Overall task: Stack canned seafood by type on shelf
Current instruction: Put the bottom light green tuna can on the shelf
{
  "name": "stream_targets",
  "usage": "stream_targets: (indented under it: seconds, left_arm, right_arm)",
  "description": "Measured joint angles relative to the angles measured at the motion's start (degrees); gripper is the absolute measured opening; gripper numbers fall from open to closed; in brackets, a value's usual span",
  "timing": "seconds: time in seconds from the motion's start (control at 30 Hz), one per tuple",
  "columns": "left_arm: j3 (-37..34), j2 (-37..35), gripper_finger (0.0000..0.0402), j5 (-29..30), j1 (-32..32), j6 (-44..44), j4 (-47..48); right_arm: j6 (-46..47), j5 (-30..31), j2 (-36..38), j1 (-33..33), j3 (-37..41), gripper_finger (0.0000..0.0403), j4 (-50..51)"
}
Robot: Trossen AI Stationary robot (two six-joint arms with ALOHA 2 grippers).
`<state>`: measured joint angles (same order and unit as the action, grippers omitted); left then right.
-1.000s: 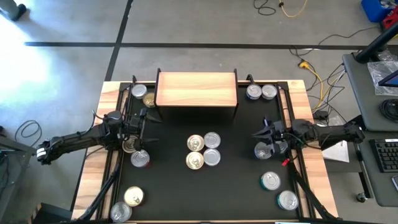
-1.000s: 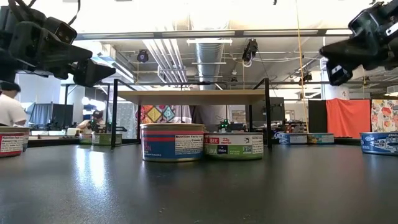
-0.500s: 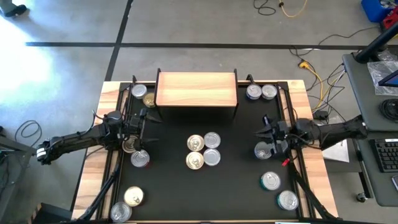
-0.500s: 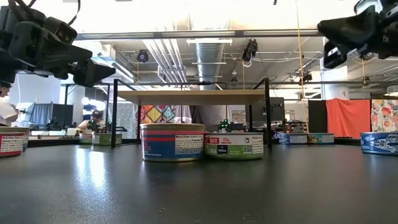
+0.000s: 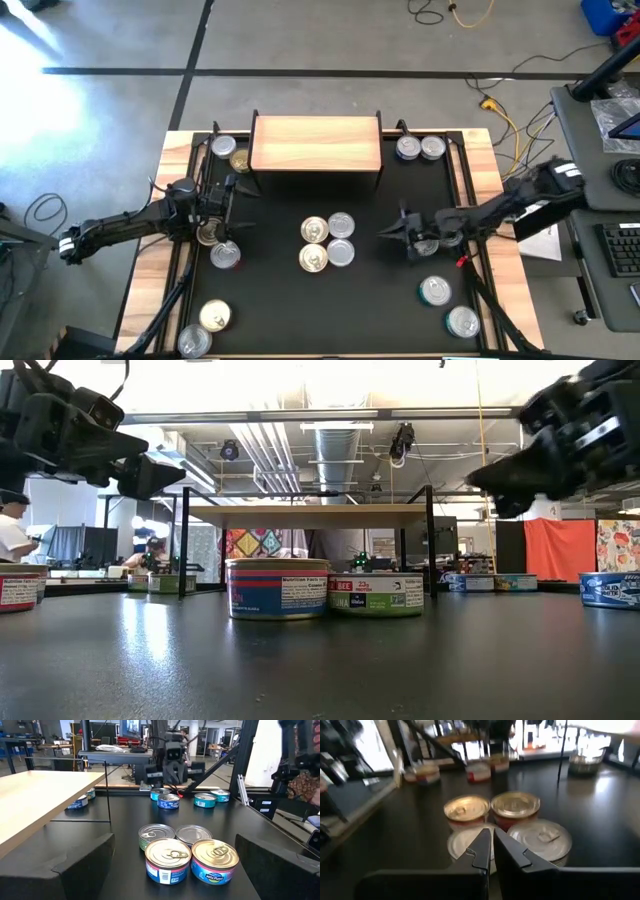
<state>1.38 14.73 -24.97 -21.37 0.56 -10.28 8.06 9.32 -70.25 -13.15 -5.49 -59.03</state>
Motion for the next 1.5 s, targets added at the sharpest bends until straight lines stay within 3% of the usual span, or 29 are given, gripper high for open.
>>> stream_targets:
  seconds: [0.23, 0.4, 0.5, 0.6, 0.83, 1.07, 1.3, 1.5]
  left_arm:
    - [0.0, 0.0, 0.0396, 0.0, 0.0, 0.0, 0.1]
    - [0.0, 0.0, 0.0396, 0.2, 0.0, 0.1, 0.1]
    - [0.0, 0.0, 0.0396, 4.7, 0.0, 3.4, -0.8]
    - [0.0, 0.0, 0.0396, 8.2, 0.0, 7.6, -0.8]
    - [0.0, 0.1, 0.0396, 9.4, 0.0, 12.4, -1.1]
    - [0.0, 0.1, 0.0396, 9.4, 0.0, 12.4, -1.1]
    - [0.0, 0.1, 0.0396, 9.5, -0.1, 12.2, -1.1]
    - [0.0, 0.6, 0.0396, 9.5, -0.1, 11.9, -1.4]
  right_arm:
    - [1.0, 1.2, -18.7, 0.0, -12.0, 0.0013, 0.2]
    - [2.0, 0.8, -25.8, -0.2, -19.2, 0.0013, 4.0]
    - [1.5, 0.8, -27.9, -0.4, -23.7, 0.0013, 9.3]
    - [0.9, 1.0, -28.2, -0.4, -27.5, 0.0013, 17.2]
    - [1.1, 1.7, -27.7, -1.5, -31.8, 0.0016, 28.6]
    - [4.4, 1.9, -27.0, -3.9, -34.2, 0.0072, 37.0]
    - [6.4, 1.0, -21.0, -8.5, -35.5, 0.0120, 49.0]
    - [6.4, 2.6, -13.7, -10.6, -35.4, 0.0134, 51.0]
